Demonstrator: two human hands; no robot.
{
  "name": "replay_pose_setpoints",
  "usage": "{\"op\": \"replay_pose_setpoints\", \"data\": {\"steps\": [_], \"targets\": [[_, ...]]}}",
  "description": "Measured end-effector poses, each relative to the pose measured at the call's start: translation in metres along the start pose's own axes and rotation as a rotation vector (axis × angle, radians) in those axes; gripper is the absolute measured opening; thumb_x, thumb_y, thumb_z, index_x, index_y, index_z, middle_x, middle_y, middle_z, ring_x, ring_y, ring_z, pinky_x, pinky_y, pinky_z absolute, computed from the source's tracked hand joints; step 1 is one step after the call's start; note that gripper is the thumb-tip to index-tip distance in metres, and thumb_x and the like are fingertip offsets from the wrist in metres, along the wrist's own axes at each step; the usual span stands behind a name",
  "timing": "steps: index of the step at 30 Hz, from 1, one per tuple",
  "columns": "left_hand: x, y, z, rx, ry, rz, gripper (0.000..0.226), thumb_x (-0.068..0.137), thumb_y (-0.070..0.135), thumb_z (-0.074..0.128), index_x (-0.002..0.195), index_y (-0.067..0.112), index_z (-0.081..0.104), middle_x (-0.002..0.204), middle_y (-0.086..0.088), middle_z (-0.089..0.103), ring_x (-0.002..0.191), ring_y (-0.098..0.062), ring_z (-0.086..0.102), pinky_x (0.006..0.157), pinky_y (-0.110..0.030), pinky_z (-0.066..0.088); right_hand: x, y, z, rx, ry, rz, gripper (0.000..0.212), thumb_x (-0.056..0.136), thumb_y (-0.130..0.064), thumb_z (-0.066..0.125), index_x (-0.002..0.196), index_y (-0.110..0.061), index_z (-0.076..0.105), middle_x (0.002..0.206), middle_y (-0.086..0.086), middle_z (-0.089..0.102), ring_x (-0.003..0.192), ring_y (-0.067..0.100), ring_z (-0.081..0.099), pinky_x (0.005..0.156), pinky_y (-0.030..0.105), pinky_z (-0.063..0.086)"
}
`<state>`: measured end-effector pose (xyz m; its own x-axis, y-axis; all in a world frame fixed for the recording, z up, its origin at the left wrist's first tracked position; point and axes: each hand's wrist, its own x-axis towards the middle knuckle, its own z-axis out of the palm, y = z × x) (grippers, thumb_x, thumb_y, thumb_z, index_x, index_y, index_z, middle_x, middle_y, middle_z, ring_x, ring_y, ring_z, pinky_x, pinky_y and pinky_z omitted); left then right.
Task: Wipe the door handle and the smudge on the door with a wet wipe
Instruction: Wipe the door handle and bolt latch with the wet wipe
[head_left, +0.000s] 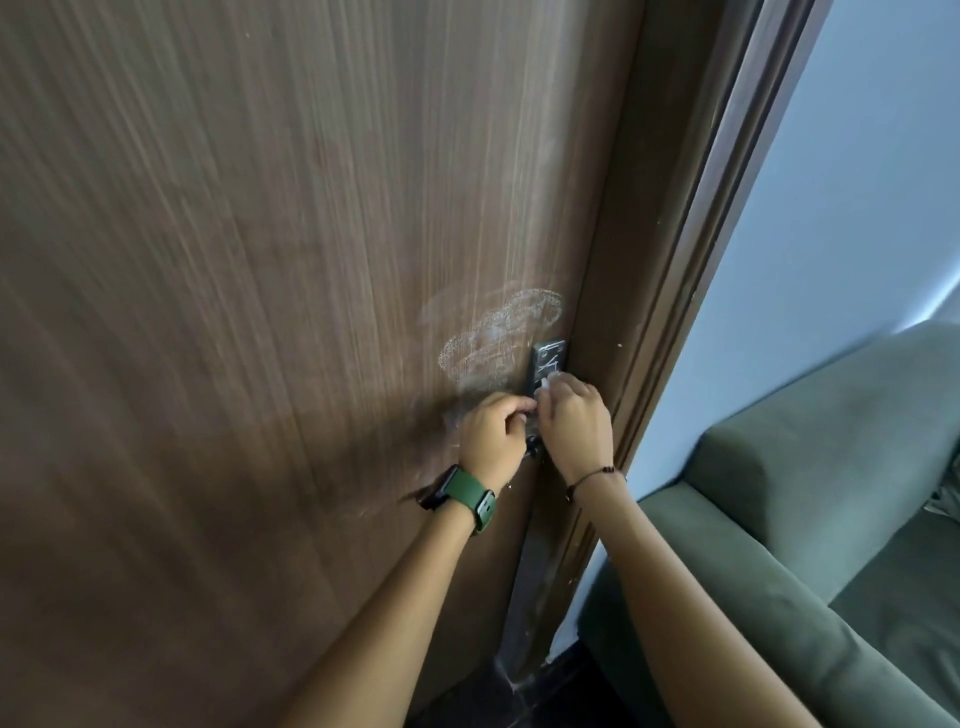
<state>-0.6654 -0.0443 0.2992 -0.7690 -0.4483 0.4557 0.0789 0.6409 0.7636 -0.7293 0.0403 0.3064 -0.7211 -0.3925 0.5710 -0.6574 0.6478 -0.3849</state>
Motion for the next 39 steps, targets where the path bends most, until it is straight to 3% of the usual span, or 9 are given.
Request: {"op": "replay_pose_setpoints", "data": {"steps": [3, 5, 9, 13, 16, 19, 23, 27, 39], "targets": [[-0.001, 0.002, 0.008, -0.017, 0.070, 0.005, 0.023, 0.079, -0.010, 0.050, 0.087, -0.001, 0.070, 0.092, -0.015, 0.069, 0.086, -0.025, 0.062, 0.076, -0.025, 0.046, -0.006, 0.005, -0.001, -0.062, -0.023, -0.126, 0.003, 0.072, 0.010, 0.068, 0.072, 0.007, 0.067, 0.080, 0.023, 0.071, 0.079, 0.034, 0.069, 0.074, 0.041, 0.058], [-0.003, 0.001, 0.013, -0.027, 0.084, 0.001, 0.023, 0.079, -0.012, 0.048, 0.084, -0.001, 0.068, 0.091, -0.015, 0.067, 0.085, -0.024, 0.061, 0.076, -0.026, 0.047, -0.008, 0.009, -0.001, -0.115, -0.047, -0.206, 0.008, 0.070, 0.012, 0.070, 0.075, 0.007, 0.067, 0.081, 0.022, 0.071, 0.082, 0.033, 0.069, 0.080, 0.043, 0.057], [0.000, 0.001, 0.018, -0.050, 0.132, -0.039, 0.027, 0.078, -0.012, 0.047, 0.088, 0.002, 0.068, 0.093, -0.012, 0.067, 0.087, -0.022, 0.061, 0.076, -0.022, 0.045, -0.007, 0.011, -0.003, -0.139, -0.144, -0.183, 0.020, 0.083, 0.000, 0.057, 0.095, 0.013, 0.064, 0.098, 0.028, 0.067, 0.102, 0.039, 0.063, 0.098, 0.044, 0.046], [-0.001, 0.002, 0.019, -0.042, 0.135, -0.063, 0.029, 0.079, -0.012, 0.046, 0.090, 0.002, 0.069, 0.094, -0.012, 0.068, 0.089, -0.021, 0.062, 0.078, -0.018, 0.043, -0.013, 0.007, -0.004, -0.230, -0.165, -0.210, 0.034, 0.081, -0.004, 0.046, 0.106, 0.014, 0.061, 0.106, 0.029, 0.066, 0.105, 0.040, 0.062, 0.093, 0.046, 0.051], [-0.001, 0.003, 0.018, -0.040, 0.144, -0.076, 0.029, 0.078, -0.013, 0.046, 0.089, 0.001, 0.069, 0.093, -0.014, 0.069, 0.087, -0.021, 0.061, 0.075, -0.013, 0.040, -0.011, 0.008, 0.000, -0.209, -0.257, -0.156, 0.043, 0.094, -0.011, 0.041, 0.131, 0.009, 0.042, 0.136, 0.026, 0.046, 0.133, 0.034, 0.037, 0.114, 0.039, 0.027], [-0.004, 0.004, 0.017, -0.043, 0.144, -0.070, 0.029, 0.078, -0.014, 0.047, 0.091, 0.000, 0.068, 0.094, -0.015, 0.068, 0.088, -0.020, 0.060, 0.074, -0.010, 0.039, -0.015, 0.010, 0.000, -0.208, -0.213, -0.148, 0.042, 0.089, -0.005, 0.050, 0.127, 0.012, 0.045, 0.130, 0.031, 0.050, 0.128, 0.040, 0.043, 0.108, 0.045, 0.036], [-0.003, 0.006, 0.016, -0.036, 0.132, -0.100, 0.028, 0.080, -0.013, 0.047, 0.093, -0.001, 0.068, 0.098, -0.016, 0.067, 0.092, -0.023, 0.061, 0.076, -0.011, 0.039, -0.012, 0.009, -0.002, -0.215, -0.302, -0.127, 0.044, 0.095, -0.011, 0.036, 0.136, 0.005, 0.035, 0.141, 0.021, 0.039, 0.136, 0.030, 0.029, 0.113, 0.037, 0.026], [-0.003, 0.005, 0.013, -0.030, 0.130, -0.094, 0.026, 0.081, -0.010, 0.050, 0.095, 0.001, 0.068, 0.099, -0.014, 0.069, 0.093, -0.022, 0.061, 0.075, -0.006, 0.034, -0.013, 0.008, -0.005, -0.253, -0.294, -0.144, 0.048, 0.092, -0.009, 0.039, 0.138, 0.004, 0.032, 0.142, 0.020, 0.038, 0.137, 0.029, 0.027, 0.114, 0.037, 0.023], [-0.003, 0.001, 0.015, -0.022, 0.112, -0.085, 0.026, 0.082, -0.009, 0.049, 0.096, 0.002, 0.068, 0.100, -0.014, 0.068, 0.094, -0.022, 0.061, 0.076, -0.009, 0.036, -0.017, 0.004, -0.002, -0.300, -0.316, -0.080, 0.058, 0.091, -0.015, 0.043, 0.142, 0.002, 0.022, 0.149, 0.018, 0.028, 0.140, 0.028, 0.019, 0.116, 0.036, 0.019]]}}
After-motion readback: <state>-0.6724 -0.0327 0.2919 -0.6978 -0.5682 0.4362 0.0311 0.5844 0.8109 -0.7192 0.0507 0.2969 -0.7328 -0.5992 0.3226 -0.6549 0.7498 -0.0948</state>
